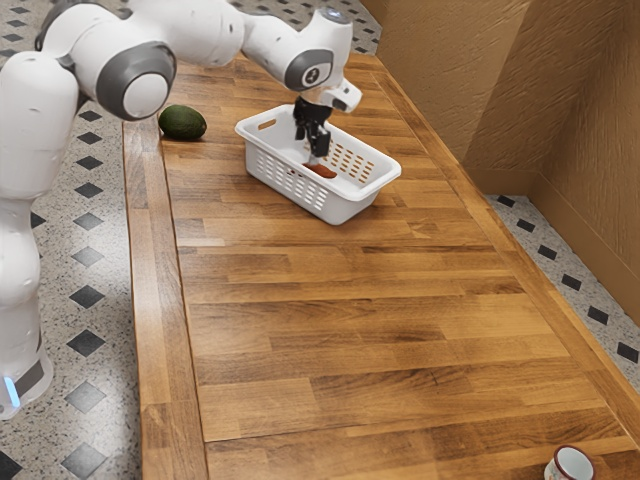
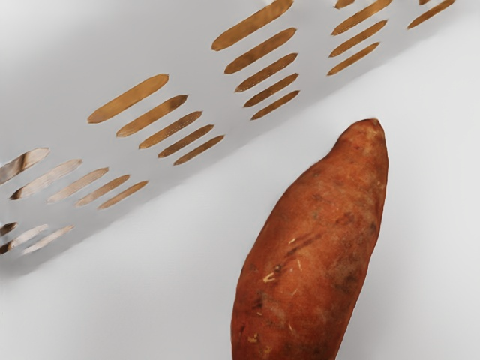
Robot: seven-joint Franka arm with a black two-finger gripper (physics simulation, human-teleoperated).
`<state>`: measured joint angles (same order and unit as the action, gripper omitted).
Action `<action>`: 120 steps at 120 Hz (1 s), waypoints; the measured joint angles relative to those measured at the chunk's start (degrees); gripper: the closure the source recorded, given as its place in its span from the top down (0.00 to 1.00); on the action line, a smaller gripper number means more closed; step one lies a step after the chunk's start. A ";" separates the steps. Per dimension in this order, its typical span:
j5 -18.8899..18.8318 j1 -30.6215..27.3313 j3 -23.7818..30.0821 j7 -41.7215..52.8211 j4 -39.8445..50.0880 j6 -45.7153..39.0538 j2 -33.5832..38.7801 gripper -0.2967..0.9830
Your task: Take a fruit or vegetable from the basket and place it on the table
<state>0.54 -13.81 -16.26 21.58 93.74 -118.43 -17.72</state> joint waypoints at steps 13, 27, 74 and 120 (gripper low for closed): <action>0.05 -0.06 0.06 0.70 -0.70 -1.08 -0.68 0.77; 0.63 0.06 0.69 1.30 -0.75 -1.96 -0.30 0.77; 2.99 0.35 0.92 2.51 1.76 -2.94 0.46 0.77; 4.84 -0.13 0.68 3.00 3.32 -3.09 0.71 0.77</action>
<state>5.37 -13.94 -15.58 24.58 97.05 -121.52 -17.01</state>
